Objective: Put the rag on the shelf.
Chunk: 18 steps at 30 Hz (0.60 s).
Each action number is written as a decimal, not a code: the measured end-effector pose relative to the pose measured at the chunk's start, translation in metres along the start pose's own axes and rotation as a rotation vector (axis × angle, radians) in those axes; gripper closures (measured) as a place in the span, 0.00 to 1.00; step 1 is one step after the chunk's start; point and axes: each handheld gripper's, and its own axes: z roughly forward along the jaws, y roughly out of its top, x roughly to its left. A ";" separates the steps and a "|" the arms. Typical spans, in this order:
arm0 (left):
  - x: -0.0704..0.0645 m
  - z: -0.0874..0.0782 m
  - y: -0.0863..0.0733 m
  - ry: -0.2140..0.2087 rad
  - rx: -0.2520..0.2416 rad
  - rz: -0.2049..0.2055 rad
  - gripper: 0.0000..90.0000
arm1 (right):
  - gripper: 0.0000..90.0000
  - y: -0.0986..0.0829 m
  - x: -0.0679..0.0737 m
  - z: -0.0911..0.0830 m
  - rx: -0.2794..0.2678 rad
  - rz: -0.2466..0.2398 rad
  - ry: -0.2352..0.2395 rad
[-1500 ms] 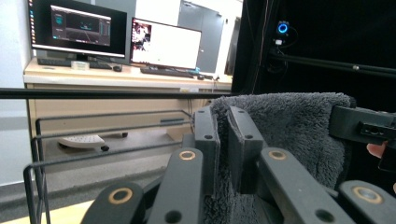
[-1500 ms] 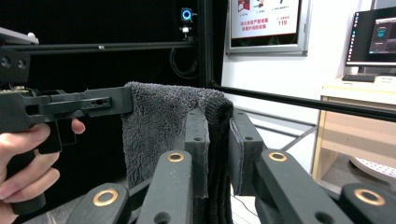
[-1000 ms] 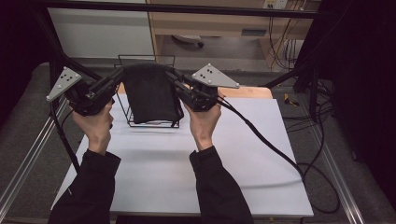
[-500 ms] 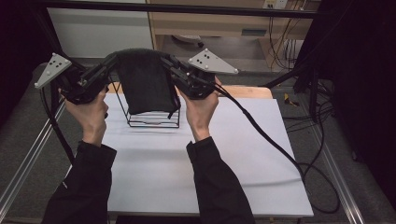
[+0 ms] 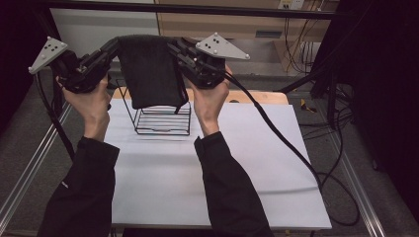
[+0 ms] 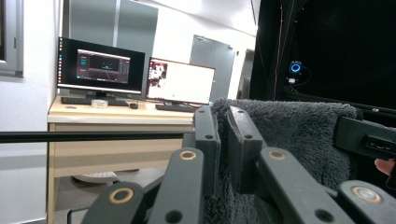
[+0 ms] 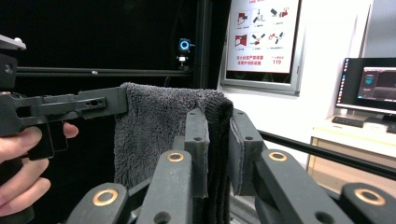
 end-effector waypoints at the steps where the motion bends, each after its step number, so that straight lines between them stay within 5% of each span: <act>1: 0.000 0.001 0.002 0.001 -0.002 0.002 0.92 | 0.89 0.002 -0.001 0.002 0.000 0.000 -0.003; 18: 0.014 0.025 0.030 0.032 -0.020 -0.009 0.92 | 0.89 0.022 -0.015 0.028 -0.017 0.004 -0.008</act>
